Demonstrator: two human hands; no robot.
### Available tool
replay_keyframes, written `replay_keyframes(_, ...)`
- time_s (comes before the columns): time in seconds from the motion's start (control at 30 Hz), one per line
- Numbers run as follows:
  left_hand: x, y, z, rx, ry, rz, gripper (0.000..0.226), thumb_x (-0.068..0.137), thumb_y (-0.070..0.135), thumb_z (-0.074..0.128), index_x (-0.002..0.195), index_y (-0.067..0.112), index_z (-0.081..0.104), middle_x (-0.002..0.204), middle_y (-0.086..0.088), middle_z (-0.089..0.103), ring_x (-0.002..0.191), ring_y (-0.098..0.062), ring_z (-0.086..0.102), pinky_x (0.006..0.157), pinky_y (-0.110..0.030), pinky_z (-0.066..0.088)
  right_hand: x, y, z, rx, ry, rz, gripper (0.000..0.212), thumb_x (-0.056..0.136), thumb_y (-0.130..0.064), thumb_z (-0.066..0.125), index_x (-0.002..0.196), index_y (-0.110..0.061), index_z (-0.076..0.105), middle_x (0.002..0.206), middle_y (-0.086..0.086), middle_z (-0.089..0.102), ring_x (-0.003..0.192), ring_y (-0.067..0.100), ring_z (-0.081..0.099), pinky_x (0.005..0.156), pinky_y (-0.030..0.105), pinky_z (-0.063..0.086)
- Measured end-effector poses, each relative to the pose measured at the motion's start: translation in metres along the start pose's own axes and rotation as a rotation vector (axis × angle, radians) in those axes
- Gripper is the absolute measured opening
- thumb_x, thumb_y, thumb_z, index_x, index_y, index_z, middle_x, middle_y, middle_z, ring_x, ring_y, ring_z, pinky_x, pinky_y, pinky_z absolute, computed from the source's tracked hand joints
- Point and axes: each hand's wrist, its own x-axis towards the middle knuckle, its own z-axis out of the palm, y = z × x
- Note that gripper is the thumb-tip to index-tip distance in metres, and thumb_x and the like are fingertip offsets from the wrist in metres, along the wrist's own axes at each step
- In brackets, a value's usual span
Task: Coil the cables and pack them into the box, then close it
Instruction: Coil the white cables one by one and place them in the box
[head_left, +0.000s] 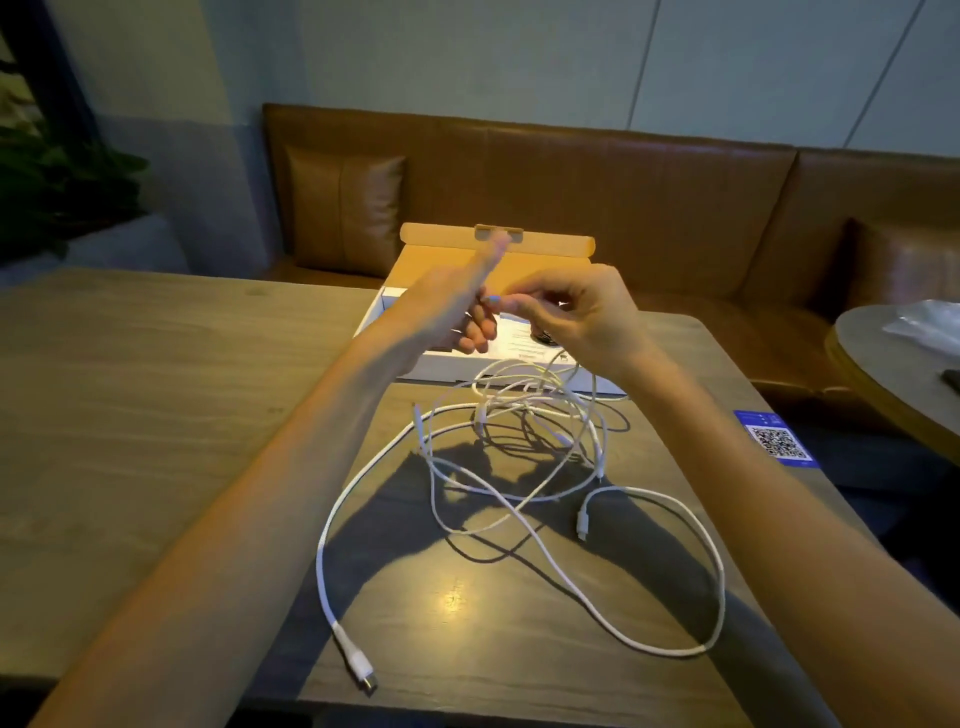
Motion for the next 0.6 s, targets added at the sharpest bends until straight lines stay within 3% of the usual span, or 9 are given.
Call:
replay_keyframes(0.1,0.001,-0.001,0.004,0.014,-0.131,0.039,0.057,0.093,0.07,0.041,0.073,0.019,0.057,0.069,-0.004,0.06,0.063,-0.017,0.056,0.06,-0.027,0.047,0.005,-0.006,-0.005,-0.013,-0.067,-0.033,0.014,0.094,-0.015,0.067,0.102,-0.008,0.076,0.087,0.008,0.074,0.078,0.022,0.065,0.069,0.044,0.053)
replay_keyframes(0.23,0.001,-0.005,0.002,-0.415,-0.26,0.045,0.046,0.098,0.057,0.044,0.093,0.014,0.061,0.066,0.002,0.045,0.059,-0.012,0.045,0.056,-0.024,0.039,0.007,-0.004,-0.018,0.162,-0.167,0.083,0.024,0.098,-0.011,0.061,0.121,-0.007,0.066,0.096,0.004,0.072,0.089,0.017,0.068,0.08,0.032,0.057)
replay_keyframes(0.3,-0.001,-0.006,0.001,-0.56,-0.282,0.058,0.043,0.099,0.051,0.045,0.076,0.015,0.053,0.066,0.001,0.047,0.06,-0.012,0.046,0.054,-0.021,0.041,0.004,0.002,-0.021,0.318,-0.16,0.223,0.022,0.1,-0.01,0.058,0.12,-0.001,0.059,0.087,0.008,0.068,0.078,0.019,0.065,0.071,0.033,0.054)
replay_keyframes(0.37,-0.001,-0.006,0.004,-0.677,-0.3,0.085,0.042,0.095,0.049,0.05,0.069,0.016,0.052,0.068,-0.001,0.053,0.064,-0.013,0.052,0.057,-0.022,0.049,0.001,0.006,-0.016,0.315,-0.166,0.281,0.018,0.104,-0.01,0.05,0.108,0.005,0.059,0.077,0.01,0.064,0.067,0.016,0.062,0.063,0.027,0.051)
replay_keyframes(0.47,0.008,-0.006,0.012,-0.873,-0.285,0.194,0.035,0.092,0.039,0.055,0.071,0.011,0.059,0.092,-0.011,0.072,0.094,-0.022,0.07,0.085,-0.031,0.058,-0.003,0.014,-0.003,0.209,-0.251,0.34,0.026,0.107,-0.013,0.043,0.096,-0.003,0.064,0.076,0.009,0.065,0.067,0.013,0.062,0.067,0.027,0.054)
replay_keyframes(0.53,0.014,-0.006,0.015,-0.938,-0.252,0.289,0.033,0.102,0.03,0.047,0.078,0.009,0.059,0.119,-0.015,0.07,0.123,-0.025,0.062,0.108,-0.036,0.047,-0.005,0.018,0.002,0.159,-0.317,0.409,0.029,0.108,-0.02,0.042,0.101,-0.006,0.066,0.076,0.008,0.068,0.068,0.014,0.063,0.072,0.03,0.055)
replay_keyframes(0.6,0.02,-0.009,0.02,-0.791,-0.133,0.365,0.035,0.106,0.024,0.041,0.083,0.012,0.064,0.13,-0.011,0.066,0.131,-0.022,0.056,0.113,-0.034,0.041,-0.005,0.02,0.005,0.106,-0.346,0.447,0.026,0.106,-0.027,0.046,0.107,-0.012,0.067,0.077,0.004,0.071,0.069,0.014,0.066,0.075,0.03,0.058)
